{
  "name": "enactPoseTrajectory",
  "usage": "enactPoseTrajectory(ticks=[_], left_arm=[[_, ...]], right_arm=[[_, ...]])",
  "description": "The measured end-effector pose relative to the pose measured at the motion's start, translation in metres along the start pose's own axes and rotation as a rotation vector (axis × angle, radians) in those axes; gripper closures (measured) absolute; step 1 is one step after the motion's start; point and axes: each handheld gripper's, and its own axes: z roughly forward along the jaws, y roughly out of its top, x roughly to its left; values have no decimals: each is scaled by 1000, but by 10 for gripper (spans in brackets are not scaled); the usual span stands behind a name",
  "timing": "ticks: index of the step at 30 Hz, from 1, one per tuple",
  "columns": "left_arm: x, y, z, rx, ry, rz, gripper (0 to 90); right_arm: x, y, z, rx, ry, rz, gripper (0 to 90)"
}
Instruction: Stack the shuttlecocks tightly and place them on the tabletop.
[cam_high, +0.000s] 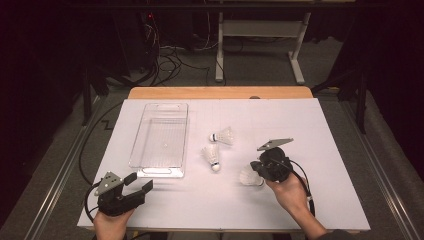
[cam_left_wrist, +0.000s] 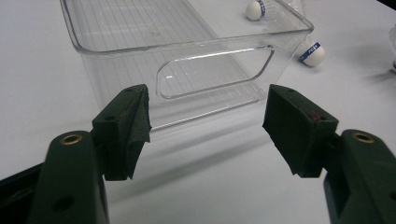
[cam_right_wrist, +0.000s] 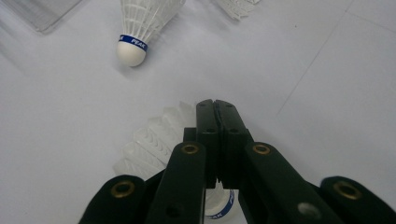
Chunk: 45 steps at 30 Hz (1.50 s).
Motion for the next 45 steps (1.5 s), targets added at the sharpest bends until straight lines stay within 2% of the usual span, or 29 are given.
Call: enactPoseTrajectory(ticks=[8, 23, 33, 37, 45], left_arm=[[0, 0, 0, 2, 0, 4, 324], [1, 1, -1, -6, -5, -7, 324], [1, 1, -1, -8, -11, -8, 325], [1, 1, 0, -9, -13, -9, 325], [1, 2, -1, -14, -14, -8, 325]], right_arm=[[4, 12, 2, -34, 7, -15, 900], [7, 32, 13, -83, 21, -6, 898], [7, 41, 29, -91, 25, 8, 899], [9, 44, 33, -93, 43, 19, 898], [14, 50, 39, -98, 54, 1, 893]])
